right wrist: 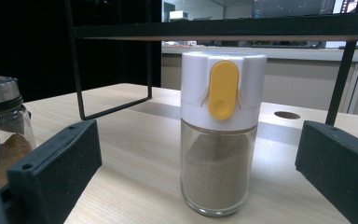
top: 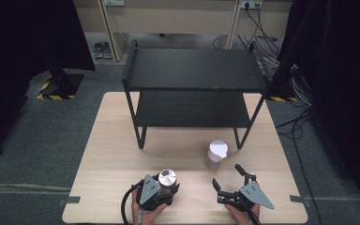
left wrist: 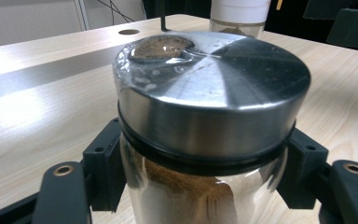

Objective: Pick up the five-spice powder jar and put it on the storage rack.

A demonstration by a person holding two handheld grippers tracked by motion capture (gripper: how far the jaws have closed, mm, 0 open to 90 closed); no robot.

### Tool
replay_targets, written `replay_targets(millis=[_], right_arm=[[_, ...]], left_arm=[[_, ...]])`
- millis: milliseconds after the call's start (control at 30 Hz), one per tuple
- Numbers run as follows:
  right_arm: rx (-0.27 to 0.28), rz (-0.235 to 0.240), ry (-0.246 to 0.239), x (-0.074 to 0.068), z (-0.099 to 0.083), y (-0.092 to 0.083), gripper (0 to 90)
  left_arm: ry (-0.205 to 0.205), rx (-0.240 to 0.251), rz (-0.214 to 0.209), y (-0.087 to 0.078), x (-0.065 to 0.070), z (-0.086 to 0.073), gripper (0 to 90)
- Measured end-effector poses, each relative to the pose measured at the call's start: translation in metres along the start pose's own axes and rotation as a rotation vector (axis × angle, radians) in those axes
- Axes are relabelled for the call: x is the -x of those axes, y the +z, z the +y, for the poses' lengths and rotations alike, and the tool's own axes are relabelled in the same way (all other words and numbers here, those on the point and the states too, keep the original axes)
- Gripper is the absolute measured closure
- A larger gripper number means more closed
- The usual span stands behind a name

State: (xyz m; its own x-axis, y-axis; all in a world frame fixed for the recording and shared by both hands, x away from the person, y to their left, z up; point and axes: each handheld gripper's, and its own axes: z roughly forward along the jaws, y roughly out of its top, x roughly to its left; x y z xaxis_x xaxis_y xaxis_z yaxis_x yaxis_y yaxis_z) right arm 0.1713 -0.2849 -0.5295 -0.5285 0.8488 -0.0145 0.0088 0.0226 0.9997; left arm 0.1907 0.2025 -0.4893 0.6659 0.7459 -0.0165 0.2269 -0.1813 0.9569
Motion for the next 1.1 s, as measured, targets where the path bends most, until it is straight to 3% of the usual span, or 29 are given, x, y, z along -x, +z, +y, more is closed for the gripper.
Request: replay_targets(millis=[200,667,1100], right_arm=[[0.004,0.004,-0.001,0.001,-0.001,0.000,0.4],[0.001,0.000,0.001,0.000,0.000,0.000,0.4],[0.002,0.002,0.001,0.000,0.000,0.001,0.4]], left_arm=[[-0.002,0.009,0.008,0.000,0.001,-0.001,30.3],[-0.045,0.025,-0.035,-0.002,-0.010,-0.004,30.4],[-0.023,0.079,-0.076,-0.010,-0.020,0.030,30.4]])
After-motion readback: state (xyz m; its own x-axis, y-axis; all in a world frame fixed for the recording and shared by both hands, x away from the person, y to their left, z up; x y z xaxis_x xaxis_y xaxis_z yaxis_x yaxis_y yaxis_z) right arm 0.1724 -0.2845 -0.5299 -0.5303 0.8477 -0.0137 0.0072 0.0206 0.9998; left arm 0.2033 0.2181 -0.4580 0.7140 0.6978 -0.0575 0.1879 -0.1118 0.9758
